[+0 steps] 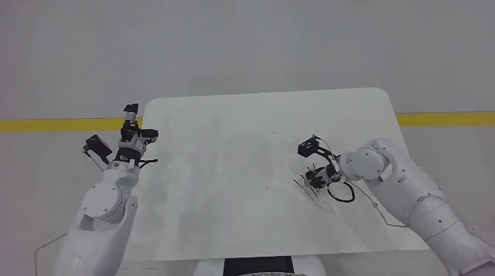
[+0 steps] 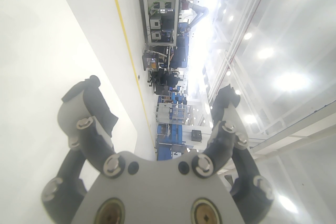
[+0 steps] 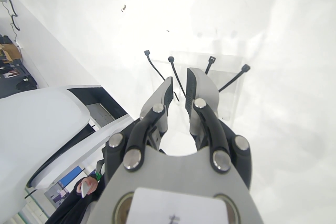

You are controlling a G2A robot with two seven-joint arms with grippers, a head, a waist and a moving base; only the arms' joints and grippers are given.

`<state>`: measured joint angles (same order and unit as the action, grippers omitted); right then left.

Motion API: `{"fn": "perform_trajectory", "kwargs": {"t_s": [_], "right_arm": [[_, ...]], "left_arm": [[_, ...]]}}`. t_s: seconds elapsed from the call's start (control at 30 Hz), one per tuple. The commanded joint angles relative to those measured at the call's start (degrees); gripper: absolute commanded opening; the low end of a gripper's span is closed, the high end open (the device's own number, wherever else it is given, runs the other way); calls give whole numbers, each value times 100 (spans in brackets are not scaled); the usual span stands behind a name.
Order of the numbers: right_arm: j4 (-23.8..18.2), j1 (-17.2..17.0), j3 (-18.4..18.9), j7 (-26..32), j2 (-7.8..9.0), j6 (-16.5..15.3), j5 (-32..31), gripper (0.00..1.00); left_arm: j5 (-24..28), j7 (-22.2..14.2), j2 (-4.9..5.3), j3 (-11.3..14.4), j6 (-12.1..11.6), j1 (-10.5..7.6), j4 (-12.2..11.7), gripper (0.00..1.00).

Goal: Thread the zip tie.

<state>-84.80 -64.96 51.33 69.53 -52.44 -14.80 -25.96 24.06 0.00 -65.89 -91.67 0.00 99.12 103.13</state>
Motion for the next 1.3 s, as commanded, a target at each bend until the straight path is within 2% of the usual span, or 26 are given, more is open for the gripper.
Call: {"fn": "perform_trajectory", "kwargs": {"t_s": [0.0, 0.13, 0.27, 0.5, 0.7, 0.87, 1.03, 1.07, 1.1, 1.27], "right_arm": [[21, 17, -15, 5, -6, -5, 5, 14], [43, 42, -47, 0, -16, -22, 10, 12], [42, 48, -59, -19, -20, -21, 6, 0], [15, 20, -27, -25, -6, -17, 3, 0], [-246, -132, 150, -50, 60, 40, 5, 0], [-616, -416, 514, -144, 177, 26, 70, 0], [-1074, -879, 1098, -327, 341, -263, 296, 0], [-1187, -1023, 1274, -409, 384, -436, 417, 0], [-1304, -1134, 1400, -473, 416, -468, 519, 0], [-1922, -1623, 1815, -697, 582, -468, 1104, 0]], "left_arm": [[0, 0, 0, 0, 0, 0, 0, 100], [0, 0, 0, 0, 0, 0, 0, 100], [0, 0, 0, 0, 0, 0, 0, 100], [0, 0, 0, 0, 0, 0, 0, 100], [0, 0, 0, 0, 0, 0, 0, 100], [0, 0, 0, 0, 0, 0, 0, 100], [0, 0, 0, 0, 0, 0, 0, 100], [0, 0, 0, 0, 0, 0, 0, 100], [0, 0, 0, 0, 0, 0, 0, 100], [0, 0, 0, 0, 0, 0, 0, 100]]}}
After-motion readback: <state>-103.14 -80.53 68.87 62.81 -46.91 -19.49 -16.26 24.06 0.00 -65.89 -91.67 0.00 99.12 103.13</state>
